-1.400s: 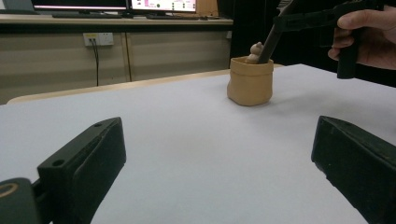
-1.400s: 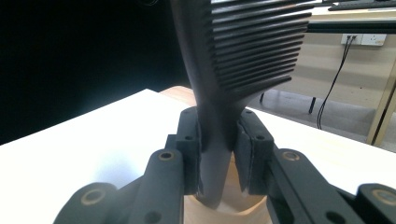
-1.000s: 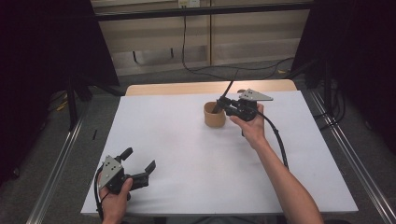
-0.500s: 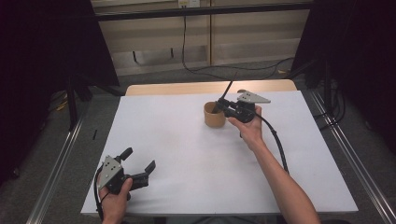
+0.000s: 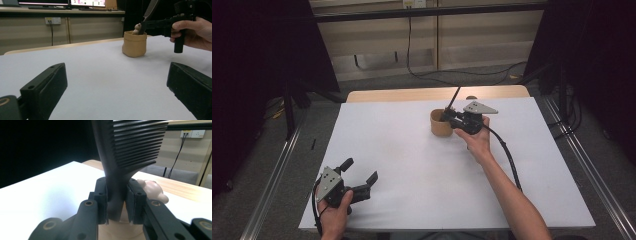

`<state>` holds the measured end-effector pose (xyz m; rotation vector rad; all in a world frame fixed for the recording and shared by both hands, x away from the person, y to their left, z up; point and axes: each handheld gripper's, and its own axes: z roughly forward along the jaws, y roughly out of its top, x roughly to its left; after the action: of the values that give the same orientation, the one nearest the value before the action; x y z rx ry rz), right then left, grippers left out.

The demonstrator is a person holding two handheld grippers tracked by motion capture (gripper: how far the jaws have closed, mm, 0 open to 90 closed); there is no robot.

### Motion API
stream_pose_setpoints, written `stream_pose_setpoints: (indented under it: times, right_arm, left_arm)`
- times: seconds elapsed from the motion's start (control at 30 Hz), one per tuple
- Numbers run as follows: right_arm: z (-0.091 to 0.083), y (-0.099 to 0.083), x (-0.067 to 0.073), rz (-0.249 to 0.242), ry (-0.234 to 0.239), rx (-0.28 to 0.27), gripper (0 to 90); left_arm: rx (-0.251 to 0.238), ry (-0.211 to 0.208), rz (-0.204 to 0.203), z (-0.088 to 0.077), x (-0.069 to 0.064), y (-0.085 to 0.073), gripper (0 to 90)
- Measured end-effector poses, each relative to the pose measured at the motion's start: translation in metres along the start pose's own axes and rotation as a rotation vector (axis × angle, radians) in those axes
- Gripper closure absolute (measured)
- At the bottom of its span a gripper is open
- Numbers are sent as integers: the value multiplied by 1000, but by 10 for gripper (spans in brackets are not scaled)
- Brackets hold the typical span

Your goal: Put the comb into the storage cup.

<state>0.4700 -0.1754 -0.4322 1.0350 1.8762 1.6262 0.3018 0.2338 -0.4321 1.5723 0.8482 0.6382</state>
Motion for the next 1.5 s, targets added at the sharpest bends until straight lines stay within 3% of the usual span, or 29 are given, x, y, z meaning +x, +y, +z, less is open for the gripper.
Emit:
stream_pose_setpoints:
  times: [0.6,1.5]
  right_arm:
    - [1,-10,-1,37,-9,-10,728]
    - [-10,-14,-4,47,-17,-9,681]
  left_arm:
    - [10,-6,2,1,0,0,32]
    - [15,-9,0,2,0,-1,31]
